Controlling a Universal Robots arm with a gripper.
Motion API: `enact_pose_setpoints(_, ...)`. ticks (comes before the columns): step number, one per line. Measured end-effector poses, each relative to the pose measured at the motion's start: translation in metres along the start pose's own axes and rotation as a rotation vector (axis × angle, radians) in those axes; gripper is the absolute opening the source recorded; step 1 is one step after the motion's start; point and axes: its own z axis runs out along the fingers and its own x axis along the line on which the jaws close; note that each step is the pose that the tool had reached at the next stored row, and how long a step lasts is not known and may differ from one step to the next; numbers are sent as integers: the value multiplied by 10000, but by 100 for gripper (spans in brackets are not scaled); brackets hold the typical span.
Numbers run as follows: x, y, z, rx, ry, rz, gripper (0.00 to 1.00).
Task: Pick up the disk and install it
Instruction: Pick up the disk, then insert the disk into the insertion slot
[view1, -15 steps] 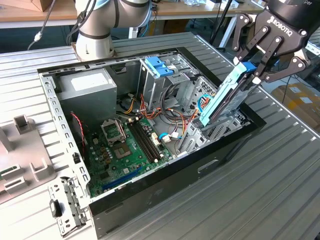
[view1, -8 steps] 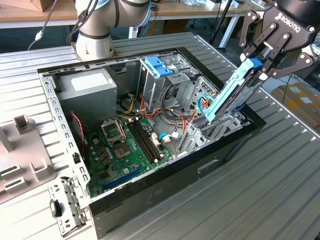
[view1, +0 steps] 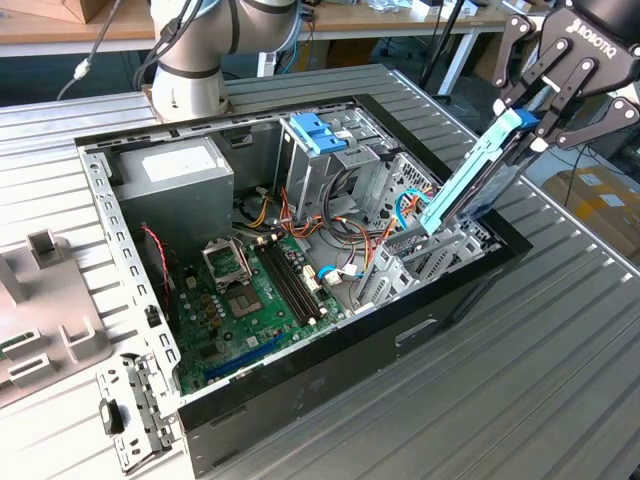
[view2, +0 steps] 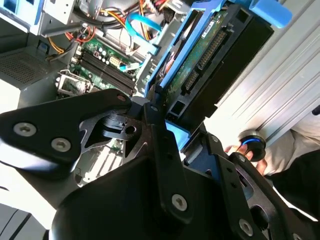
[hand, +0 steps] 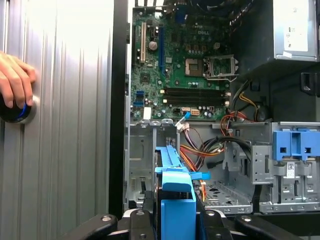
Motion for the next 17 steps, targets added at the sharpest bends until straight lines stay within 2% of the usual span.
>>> enact_pose_setpoints(2,5,-74,-5,-47,-28,2,37)
enact_pose_setpoints(5,32,-130,-11,-90,-42,6,37)
enact_pose_setpoints(8,97,-203,-22,-148,-51,12,37)
enact_pose_setpoints(17,106,-203,-22,-152,-51,11,37)
